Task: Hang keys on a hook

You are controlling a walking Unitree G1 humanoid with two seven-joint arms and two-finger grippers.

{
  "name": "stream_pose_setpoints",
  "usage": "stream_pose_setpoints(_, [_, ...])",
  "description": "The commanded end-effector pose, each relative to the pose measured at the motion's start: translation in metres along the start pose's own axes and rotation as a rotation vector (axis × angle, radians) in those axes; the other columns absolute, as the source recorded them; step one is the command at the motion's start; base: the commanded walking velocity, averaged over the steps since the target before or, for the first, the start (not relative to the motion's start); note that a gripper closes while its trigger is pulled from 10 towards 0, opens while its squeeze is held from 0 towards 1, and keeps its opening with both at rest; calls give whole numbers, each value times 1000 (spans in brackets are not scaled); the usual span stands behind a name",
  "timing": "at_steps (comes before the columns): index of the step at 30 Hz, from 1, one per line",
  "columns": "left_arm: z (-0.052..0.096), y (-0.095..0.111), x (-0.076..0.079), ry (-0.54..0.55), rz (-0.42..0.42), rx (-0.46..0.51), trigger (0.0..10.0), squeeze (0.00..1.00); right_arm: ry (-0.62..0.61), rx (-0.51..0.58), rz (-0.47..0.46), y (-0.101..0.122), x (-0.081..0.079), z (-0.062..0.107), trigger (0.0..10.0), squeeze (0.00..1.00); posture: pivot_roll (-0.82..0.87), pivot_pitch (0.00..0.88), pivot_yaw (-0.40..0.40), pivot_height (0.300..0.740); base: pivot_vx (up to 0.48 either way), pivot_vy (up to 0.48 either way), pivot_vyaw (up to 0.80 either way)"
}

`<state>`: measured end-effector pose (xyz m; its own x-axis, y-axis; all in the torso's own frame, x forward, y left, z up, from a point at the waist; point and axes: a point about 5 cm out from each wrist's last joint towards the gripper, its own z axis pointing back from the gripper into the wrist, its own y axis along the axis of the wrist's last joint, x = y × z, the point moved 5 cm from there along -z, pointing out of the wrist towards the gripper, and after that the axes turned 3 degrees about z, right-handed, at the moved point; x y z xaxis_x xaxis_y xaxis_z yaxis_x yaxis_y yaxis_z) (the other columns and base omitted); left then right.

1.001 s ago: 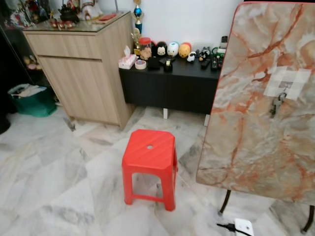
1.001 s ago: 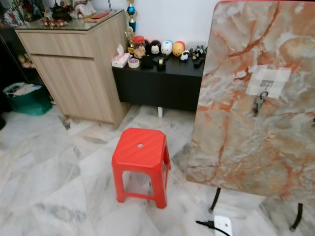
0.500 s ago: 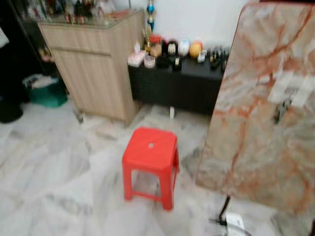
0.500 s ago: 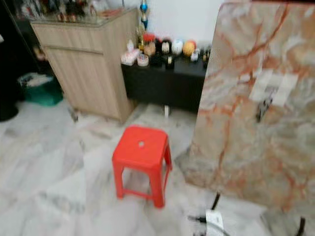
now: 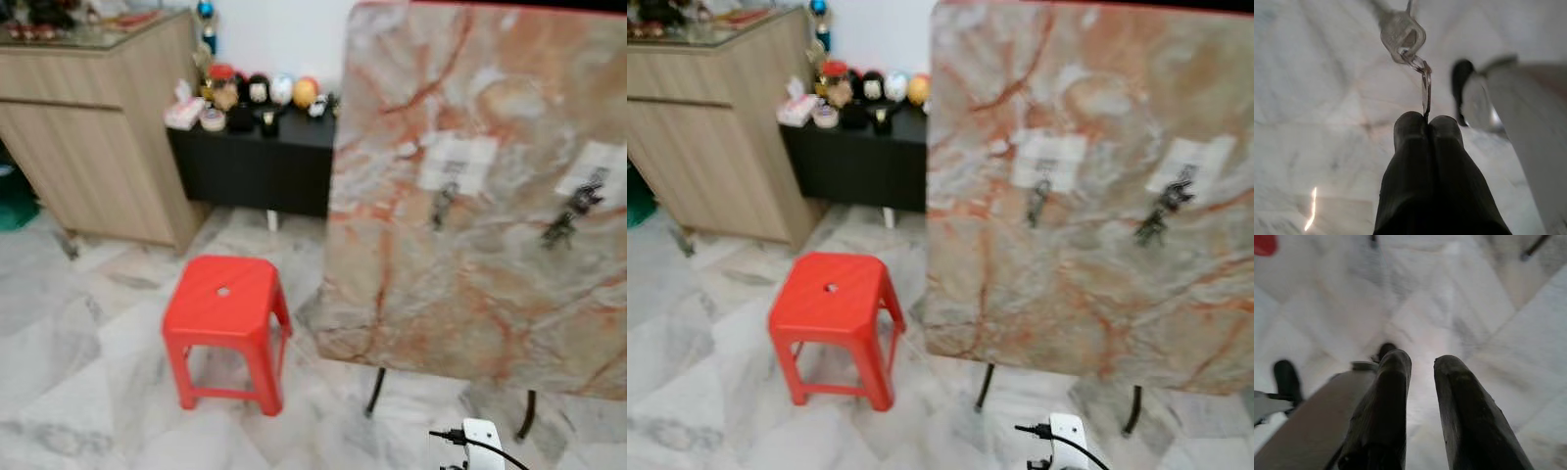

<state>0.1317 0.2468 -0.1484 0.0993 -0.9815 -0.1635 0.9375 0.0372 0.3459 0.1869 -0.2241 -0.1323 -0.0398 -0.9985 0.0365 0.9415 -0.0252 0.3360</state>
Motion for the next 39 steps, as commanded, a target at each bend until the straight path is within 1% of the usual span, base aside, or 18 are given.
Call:
stream_pose_setpoints(1, [1, -11, -8, 16, 2, -26, 10000, 0, 39, -25, 40, -1, -9, 0, 10000, 0, -43, 0, -10, 740, 0, -311, 0])
stream_pose_setpoints(7, [2, -15, -13, 18, -4, -39, 10000, 0, 53, -25, 17, -5, -14, -1, 10000, 0, -38, 0, 7, 740, 0, -314, 0])
stream_pose_setpoints(12, [2, -16, -15, 15, -15, -42, 10000, 0, 60, -17, 59, -4, -14, -1, 10000, 0, -39, 0, 3, 740, 0, -315, 0])
stream_pose_setpoints(15, [2, -18, -15, 13, -16, -44, 10000, 0, 58, -15, 46, -5, -13, -1, 10000, 0, -33, 0, -2, 740, 0, -311, 0])
stream_pose_setpoints(24, [3, -22, -17, 11, -27, -55, 10000, 0, 59, -31, 88, -8, -12, -1, 10000, 0, -31, 0, -11, 740, 0, -318, 0])
stream_pose_setpoints(39, [3, -23, -19, 10, -46, -55, 10000, 0, 44, -19, 70, -8, -13, -2, 10000, 0, -43, 0, 7, 740, 0, -324, 0])
